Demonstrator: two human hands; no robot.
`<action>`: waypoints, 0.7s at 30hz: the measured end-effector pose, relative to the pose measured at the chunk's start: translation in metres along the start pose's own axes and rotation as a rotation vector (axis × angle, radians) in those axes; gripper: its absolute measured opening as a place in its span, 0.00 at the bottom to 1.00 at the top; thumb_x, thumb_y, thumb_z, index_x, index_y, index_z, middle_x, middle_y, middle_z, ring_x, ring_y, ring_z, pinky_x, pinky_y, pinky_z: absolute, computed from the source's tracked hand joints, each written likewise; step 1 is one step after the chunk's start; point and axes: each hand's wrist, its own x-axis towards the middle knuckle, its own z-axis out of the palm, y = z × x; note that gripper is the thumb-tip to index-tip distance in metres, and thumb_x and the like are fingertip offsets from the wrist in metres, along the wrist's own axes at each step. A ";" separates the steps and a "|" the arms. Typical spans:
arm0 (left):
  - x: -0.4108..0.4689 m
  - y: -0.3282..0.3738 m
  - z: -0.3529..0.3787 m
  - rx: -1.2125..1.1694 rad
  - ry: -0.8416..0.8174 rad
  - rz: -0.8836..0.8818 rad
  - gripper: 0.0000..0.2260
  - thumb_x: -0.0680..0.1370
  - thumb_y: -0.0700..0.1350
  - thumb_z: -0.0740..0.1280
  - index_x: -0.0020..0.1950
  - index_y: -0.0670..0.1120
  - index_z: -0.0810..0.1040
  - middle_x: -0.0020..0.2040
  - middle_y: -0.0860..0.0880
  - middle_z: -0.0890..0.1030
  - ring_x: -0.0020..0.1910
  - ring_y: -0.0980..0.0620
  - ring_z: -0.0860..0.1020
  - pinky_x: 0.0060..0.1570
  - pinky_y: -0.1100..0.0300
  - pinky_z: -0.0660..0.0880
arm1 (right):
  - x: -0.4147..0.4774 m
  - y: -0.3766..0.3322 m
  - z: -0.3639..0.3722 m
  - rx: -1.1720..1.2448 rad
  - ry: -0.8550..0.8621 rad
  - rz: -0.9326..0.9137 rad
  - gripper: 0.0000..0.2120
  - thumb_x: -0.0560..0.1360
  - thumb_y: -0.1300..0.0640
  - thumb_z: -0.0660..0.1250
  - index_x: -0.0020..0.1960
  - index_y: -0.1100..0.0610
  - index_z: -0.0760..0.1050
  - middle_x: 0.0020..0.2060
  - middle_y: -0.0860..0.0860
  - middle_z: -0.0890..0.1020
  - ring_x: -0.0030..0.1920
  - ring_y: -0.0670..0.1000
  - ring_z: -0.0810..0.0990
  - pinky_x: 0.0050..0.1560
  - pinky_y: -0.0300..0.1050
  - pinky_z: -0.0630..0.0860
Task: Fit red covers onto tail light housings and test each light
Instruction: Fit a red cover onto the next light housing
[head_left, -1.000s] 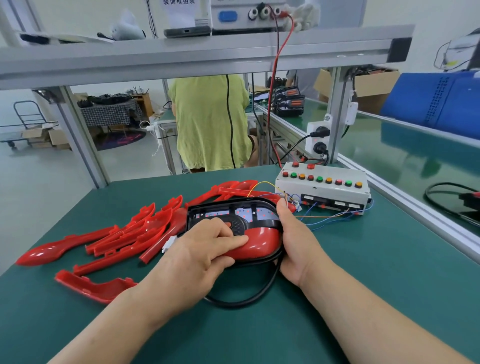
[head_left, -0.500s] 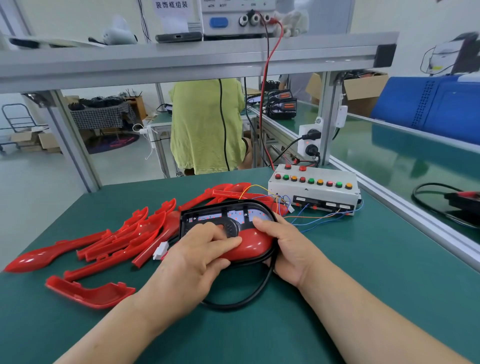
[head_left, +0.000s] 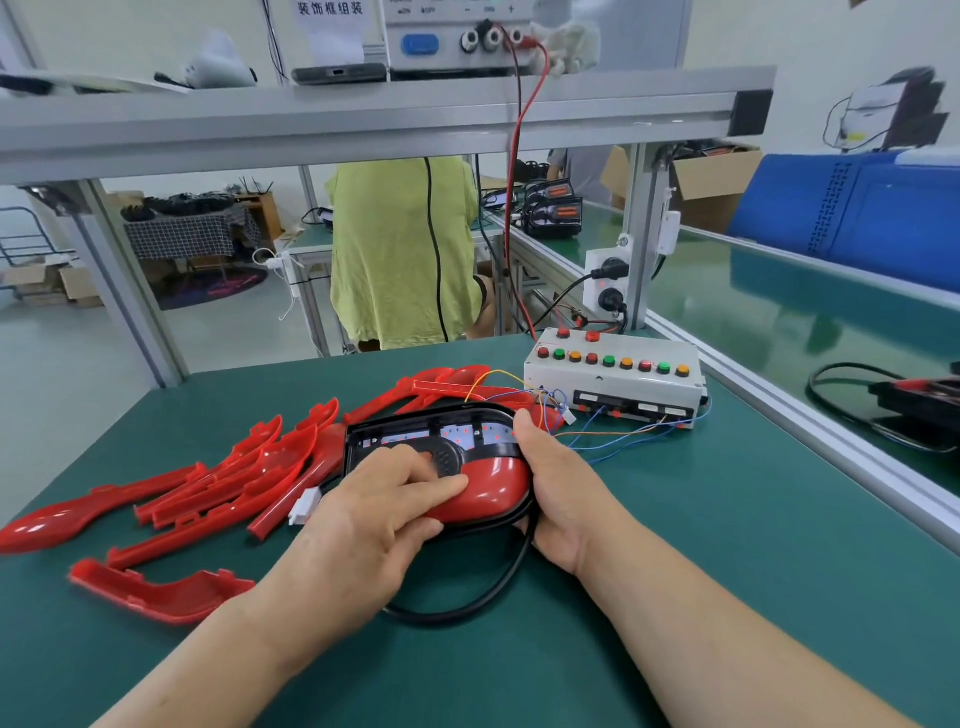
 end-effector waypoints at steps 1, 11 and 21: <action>0.000 0.000 0.001 0.003 0.005 0.004 0.19 0.71 0.32 0.74 0.62 0.42 0.82 0.48 0.50 0.76 0.51 0.57 0.74 0.56 0.70 0.69 | 0.000 0.000 0.000 -0.004 0.007 -0.002 0.23 0.82 0.41 0.57 0.62 0.57 0.79 0.54 0.57 0.86 0.53 0.57 0.82 0.64 0.59 0.75; 0.000 -0.005 -0.009 -0.052 -0.008 -0.017 0.20 0.73 0.33 0.74 0.63 0.46 0.82 0.50 0.52 0.77 0.51 0.55 0.76 0.55 0.65 0.72 | 0.001 -0.002 -0.003 -0.014 0.009 -0.003 0.28 0.81 0.36 0.54 0.61 0.56 0.80 0.52 0.56 0.86 0.54 0.58 0.85 0.60 0.58 0.79; 0.000 0.003 -0.004 -0.011 -0.026 -0.005 0.18 0.72 0.34 0.72 0.62 0.43 0.82 0.49 0.50 0.77 0.49 0.56 0.74 0.52 0.68 0.71 | 0.000 -0.001 -0.002 0.032 0.073 -0.006 0.27 0.79 0.34 0.56 0.56 0.54 0.81 0.47 0.53 0.87 0.45 0.52 0.87 0.51 0.51 0.82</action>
